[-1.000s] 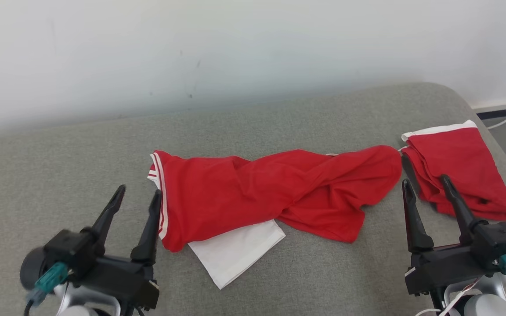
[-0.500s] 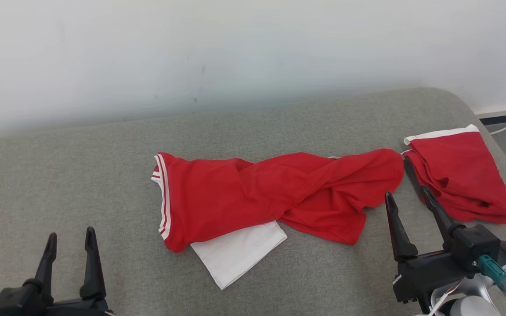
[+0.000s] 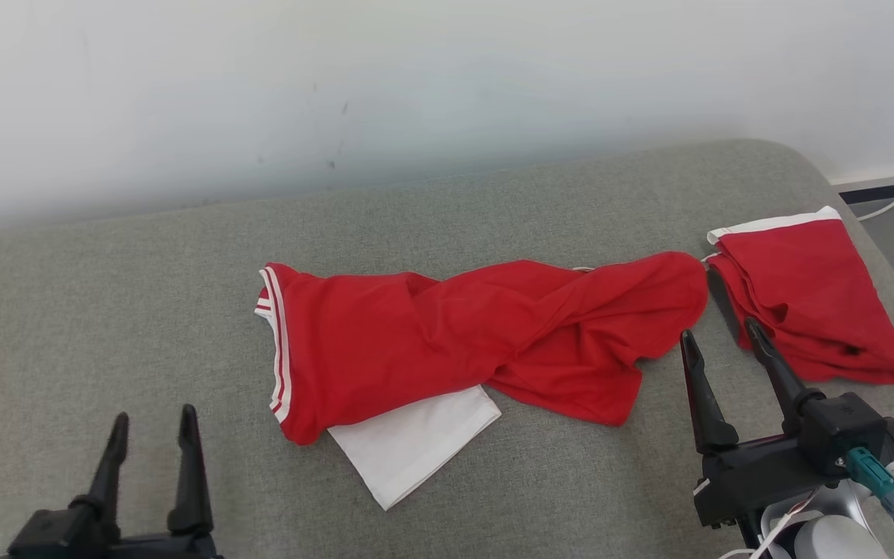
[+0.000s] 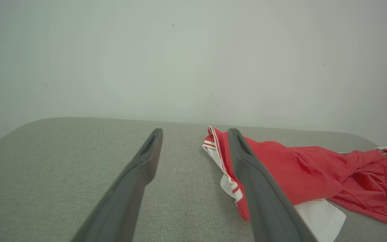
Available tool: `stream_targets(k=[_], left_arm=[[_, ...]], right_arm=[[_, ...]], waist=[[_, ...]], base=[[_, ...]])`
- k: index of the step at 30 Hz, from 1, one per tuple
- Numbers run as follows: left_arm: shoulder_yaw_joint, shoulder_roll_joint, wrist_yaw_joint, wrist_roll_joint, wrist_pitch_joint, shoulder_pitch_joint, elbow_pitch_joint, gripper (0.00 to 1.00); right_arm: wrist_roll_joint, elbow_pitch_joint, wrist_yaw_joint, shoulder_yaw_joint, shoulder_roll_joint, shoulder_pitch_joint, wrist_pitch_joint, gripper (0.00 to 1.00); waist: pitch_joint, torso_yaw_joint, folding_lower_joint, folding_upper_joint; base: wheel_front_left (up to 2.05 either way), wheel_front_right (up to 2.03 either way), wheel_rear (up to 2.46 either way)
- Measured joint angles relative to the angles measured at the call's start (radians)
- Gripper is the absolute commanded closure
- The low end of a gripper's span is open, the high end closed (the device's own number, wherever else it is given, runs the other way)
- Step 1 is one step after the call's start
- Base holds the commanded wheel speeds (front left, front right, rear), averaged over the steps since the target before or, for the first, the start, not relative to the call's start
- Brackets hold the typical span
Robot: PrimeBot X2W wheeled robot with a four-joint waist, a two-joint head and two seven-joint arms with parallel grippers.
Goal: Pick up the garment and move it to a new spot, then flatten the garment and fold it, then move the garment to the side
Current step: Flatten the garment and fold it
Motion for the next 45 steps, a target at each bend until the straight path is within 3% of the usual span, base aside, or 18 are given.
stream_targets(k=[8, 14, 19, 27, 41, 42, 43, 44, 45], left_arm=[[-0.079, -0.028, -0.055, -0.069, 0.134, 0.002, 0.075, 0.00], [-0.143, -0.048, -0.125, -0.134, 0.266, -0.002, 0.165, 0.00], [-0.180, -0.066, -0.148, -0.144, 0.350, -0.057, 0.221, 0.00], [-0.217, -0.083, -0.149, -0.142, 0.443, -0.137, 0.302, 0.00], [-0.233, -0.105, -0.150, -0.159, 0.481, -0.210, 0.375, 0.00], [-0.234, -0.106, -0.150, -0.161, 0.481, -0.212, 0.377, 0.14], [-0.235, -0.106, -0.151, -0.161, 0.481, -0.215, 0.379, 0.79], [-0.236, -0.106, -0.152, -0.163, 0.480, -0.219, 0.381, 1.00], [-0.236, -0.106, -0.157, -0.166, 0.480, -0.223, 0.384, 1.00]], right_arm=[[0.000, 0.013, 0.001, 0.003, 0.001, -0.014, -0.010, 0.00], [0.000, 0.013, 0.006, 0.008, 0.002, -0.016, -0.016, 0.00], [0.000, 0.013, 0.011, 0.017, 0.003, -0.025, -0.018, 0.00], [0.000, 0.015, 0.017, 0.023, 0.007, -0.042, -0.020, 0.00], [0.000, 0.024, 0.017, 0.014, 0.007, -0.051, -0.034, 0.00], [0.000, 0.024, 0.017, 0.014, 0.006, -0.051, -0.036, 0.00], [0.000, 0.024, 0.017, 0.014, 0.006, -0.051, -0.036, 0.00], [0.000, 0.025, 0.017, 0.014, 0.006, -0.051, -0.036, 0.00], [0.000, 0.025, 0.017, 0.014, 0.006, -0.051, -0.036, 0.00]], waist=[[0.005, 0.000, 0.0000, 0.0000], [0.012, -0.002, 0.0000, 0.0000], [0.029, -0.009, 0.0000, 0.0000], [0.056, -0.032, 0.0000, 0.0000], [0.075, -0.060, 0.0000, 0.0000], [0.075, -0.061, 0.0000, 0.0000], [0.076, -0.061, 0.0000, 0.0000], [0.076, -0.061, 0.0000, 0.0000], [0.076, -0.061, 0.0000, 0.0000]], base=[[0.00, 0.00, 0.00], [0.00, 0.00, 0.00], [0.00, 0.00, 0.00], [0.00, 0.00, 0.00], [0.00, 0.00, 0.00], [0.00, 0.00, 0.00], [0.00, 0.00, 0.00], [0.00, 0.00, 0.00], [0.00, 0.00, 0.00]])
